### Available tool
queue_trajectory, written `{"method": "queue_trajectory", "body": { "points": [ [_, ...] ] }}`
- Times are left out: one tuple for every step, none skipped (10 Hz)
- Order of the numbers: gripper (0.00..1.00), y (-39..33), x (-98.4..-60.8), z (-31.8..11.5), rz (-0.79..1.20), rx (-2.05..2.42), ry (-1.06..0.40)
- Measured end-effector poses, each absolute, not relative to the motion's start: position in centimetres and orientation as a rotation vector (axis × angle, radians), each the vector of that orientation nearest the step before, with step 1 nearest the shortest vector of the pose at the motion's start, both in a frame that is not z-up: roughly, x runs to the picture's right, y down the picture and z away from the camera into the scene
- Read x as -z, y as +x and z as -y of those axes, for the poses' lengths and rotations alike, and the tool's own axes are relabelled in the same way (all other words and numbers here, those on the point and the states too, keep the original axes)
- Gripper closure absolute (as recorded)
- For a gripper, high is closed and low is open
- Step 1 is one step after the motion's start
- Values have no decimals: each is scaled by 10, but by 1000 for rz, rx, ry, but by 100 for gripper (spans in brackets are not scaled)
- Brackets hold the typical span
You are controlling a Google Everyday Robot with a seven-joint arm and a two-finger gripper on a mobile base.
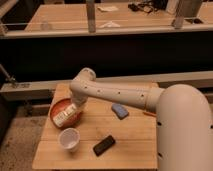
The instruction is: Place the bottle in the ceramic bowl
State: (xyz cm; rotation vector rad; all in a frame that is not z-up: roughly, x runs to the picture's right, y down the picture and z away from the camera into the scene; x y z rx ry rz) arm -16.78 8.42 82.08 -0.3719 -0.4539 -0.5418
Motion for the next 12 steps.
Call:
{"method": "queue_trajectory", "body": {
  "points": [
    [80,-168,-821,-84,453,542,-371],
    [80,-168,-820,-84,451,543,-370],
    [80,-168,-820,-84,450,543,-370],
    [80,-168,-820,-83,450,544,-369],
    [80,-168,-820,-84,449,545,-368],
    [80,-168,-820,-84,448,545,-367],
    [80,-168,-820,-83,448,546,-366],
    [80,-168,-820,-83,446,547,-366],
    [80,-168,-819,-83,445,548,-364],
    [80,-168,-819,-83,444,549,-363],
    [80,-168,-819,-83,443,550,-362],
    [80,-168,-819,-83,442,551,-361]
  ]
}}
